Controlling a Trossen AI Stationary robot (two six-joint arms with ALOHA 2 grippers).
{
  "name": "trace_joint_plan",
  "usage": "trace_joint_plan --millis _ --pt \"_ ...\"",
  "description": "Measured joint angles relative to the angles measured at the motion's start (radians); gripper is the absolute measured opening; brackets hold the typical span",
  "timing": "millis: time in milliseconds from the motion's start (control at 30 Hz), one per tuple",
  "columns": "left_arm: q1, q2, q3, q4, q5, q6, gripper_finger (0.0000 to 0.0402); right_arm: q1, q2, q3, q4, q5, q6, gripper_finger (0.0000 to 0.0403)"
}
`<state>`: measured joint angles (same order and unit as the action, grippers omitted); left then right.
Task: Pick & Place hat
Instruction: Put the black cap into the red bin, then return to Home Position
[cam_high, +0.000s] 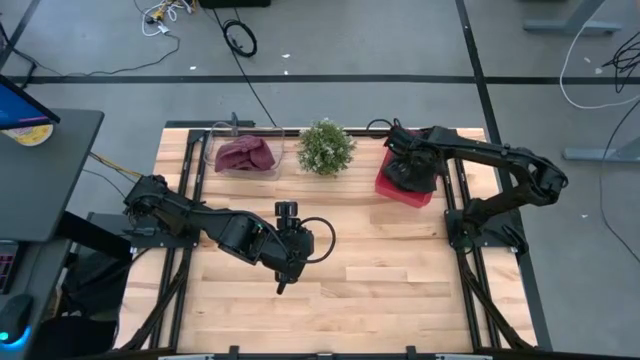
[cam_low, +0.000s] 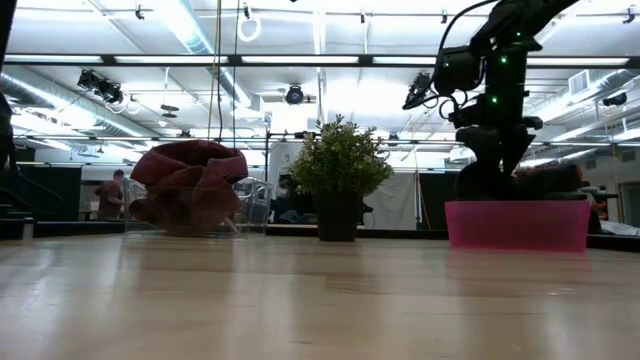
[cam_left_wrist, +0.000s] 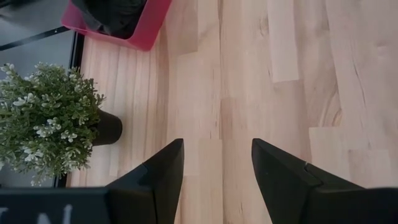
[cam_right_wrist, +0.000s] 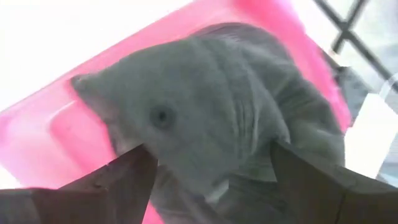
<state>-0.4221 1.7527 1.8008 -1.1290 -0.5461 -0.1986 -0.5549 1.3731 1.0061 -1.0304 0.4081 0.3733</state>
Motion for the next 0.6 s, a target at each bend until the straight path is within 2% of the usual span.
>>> trace_joint_plan --millis 100,300,467,600 --pt "0.000 0.000 0.000 0.000 0.000 0.000 0.0185 0.012 0.000 0.000 0.003 -0.063 -0.018 0.0308" --pt "0.000 0.000 0.000 -0.002 0.000 0.000 0.0173 0.028 -0.040 0.001 -0.003 -0.057 -0.035 0.0297" --pt "0.000 0.000 0.000 -0.020 -0.002 0.001 0.0166 0.042 -0.141 0.001 -0.014 -0.052 -0.031 0.0277" --pt "-0.004 -0.001 -0.008 -0.030 -0.081 0.002 0.0153 0.078 -0.246 0.001 -0.060 -0.069 -0.002 0.0258"
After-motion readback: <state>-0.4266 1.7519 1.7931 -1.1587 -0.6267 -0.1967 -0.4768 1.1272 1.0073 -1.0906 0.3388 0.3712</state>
